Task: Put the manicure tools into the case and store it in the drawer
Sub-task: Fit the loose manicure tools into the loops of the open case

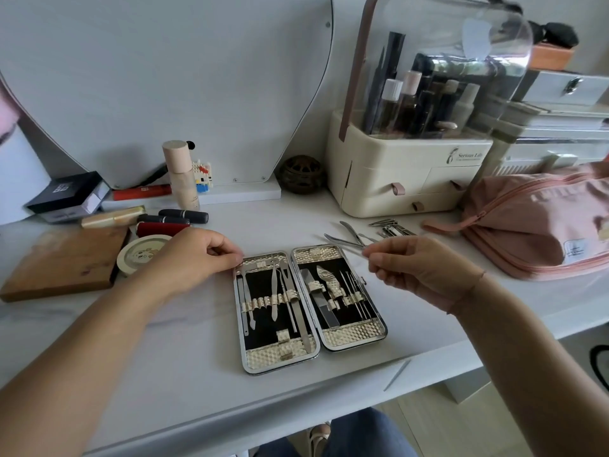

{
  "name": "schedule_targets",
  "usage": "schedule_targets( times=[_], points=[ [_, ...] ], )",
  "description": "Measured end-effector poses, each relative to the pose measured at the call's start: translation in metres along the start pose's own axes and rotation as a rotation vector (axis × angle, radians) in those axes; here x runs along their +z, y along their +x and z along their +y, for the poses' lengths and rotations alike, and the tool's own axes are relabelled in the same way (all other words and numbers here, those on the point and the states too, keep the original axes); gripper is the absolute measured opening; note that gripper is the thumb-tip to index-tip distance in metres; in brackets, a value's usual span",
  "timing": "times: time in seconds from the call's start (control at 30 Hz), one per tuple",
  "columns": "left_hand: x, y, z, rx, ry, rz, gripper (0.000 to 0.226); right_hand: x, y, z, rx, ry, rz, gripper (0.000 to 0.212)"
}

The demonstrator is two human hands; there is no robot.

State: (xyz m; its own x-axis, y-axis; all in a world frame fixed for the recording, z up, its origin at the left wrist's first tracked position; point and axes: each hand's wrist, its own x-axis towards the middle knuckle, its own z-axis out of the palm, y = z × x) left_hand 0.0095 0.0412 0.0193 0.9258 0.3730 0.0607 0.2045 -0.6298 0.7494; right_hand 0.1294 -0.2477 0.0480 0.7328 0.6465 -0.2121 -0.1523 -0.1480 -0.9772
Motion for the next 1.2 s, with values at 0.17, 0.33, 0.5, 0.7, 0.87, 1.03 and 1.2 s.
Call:
schedule_targets(
  times=[0.17,0.33,0.5,0.7,0.87,1.03,1.2],
  points=[
    [0.001,0.002,0.0,-0.005,0.013,0.0,0.004,0.03,0.006,-0.003,-0.072,-0.055,-0.132,0.016],
    [0.002,0.001,-0.001,0.048,0.008,0.011,0.003,0.049,0.019,-0.004,-0.221,-0.258,-0.022,0.017],
    [0.002,-0.005,0.013,0.272,-0.157,0.036,0.03,0.067,0.03,-0.006,-0.192,-0.213,-0.026,0.014],
    [0.002,-0.011,0.02,0.231,-0.163,-0.059,0.015,0.078,0.035,-0.006,-0.172,-0.093,0.019,0.013],
    [0.003,-0.011,0.02,0.183,-0.247,-0.017,0.007,0.08,0.04,-0.009,-0.071,0.368,-0.049,0.015],
    [0.003,-0.012,0.021,0.159,-0.316,-0.021,0.002,0.084,0.043,-0.008,-0.041,0.386,-0.103,0.018],
    [0.002,-0.012,0.023,0.162,-0.334,-0.041,0.006,0.094,0.051,-0.011,-0.098,0.32,-0.053,0.006]
  ],
)
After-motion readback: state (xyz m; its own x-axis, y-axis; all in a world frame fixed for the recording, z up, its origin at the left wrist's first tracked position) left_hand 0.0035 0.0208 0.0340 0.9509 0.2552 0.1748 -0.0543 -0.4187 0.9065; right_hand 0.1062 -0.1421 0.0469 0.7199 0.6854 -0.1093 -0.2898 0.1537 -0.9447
